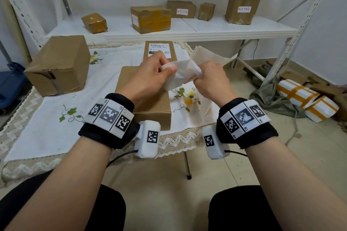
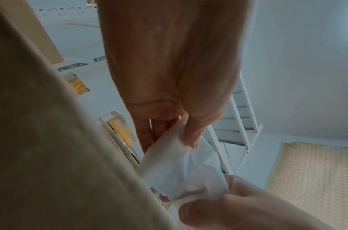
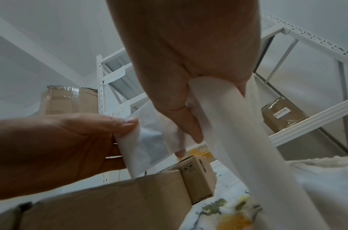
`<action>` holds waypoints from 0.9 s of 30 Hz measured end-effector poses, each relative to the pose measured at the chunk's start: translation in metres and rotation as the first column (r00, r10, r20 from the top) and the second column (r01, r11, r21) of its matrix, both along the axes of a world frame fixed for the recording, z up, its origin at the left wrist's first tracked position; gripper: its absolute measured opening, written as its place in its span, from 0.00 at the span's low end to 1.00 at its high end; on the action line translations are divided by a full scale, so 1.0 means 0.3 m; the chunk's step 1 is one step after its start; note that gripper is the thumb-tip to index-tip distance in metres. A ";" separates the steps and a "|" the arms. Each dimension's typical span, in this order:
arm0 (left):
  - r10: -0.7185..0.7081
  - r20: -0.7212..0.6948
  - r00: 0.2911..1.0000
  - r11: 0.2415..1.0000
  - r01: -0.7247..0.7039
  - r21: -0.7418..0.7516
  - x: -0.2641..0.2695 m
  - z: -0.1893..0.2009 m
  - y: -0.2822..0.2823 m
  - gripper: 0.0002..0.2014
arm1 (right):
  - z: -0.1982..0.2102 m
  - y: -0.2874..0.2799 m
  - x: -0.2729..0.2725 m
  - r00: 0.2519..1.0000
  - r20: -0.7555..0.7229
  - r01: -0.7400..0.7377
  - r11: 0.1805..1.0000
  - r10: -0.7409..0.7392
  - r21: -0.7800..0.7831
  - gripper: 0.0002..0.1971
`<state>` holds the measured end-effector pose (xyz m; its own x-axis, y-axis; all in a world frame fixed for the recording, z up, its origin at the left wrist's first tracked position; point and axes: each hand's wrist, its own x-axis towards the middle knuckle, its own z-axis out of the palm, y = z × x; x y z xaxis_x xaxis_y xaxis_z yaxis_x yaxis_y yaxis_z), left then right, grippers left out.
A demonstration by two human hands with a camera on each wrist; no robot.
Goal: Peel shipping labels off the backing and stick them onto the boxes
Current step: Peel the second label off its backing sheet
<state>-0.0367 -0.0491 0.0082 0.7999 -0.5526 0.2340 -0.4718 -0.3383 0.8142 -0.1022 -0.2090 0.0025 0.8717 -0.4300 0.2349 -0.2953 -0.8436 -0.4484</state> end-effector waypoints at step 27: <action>0.034 -0.062 0.998 0.992 -0.041 -0.119 0.031 -0.018 0.006 0.03 | -0.002 -0.006 0.007 0.980 0.183 -0.109 0.978 0.076 0.177 0.14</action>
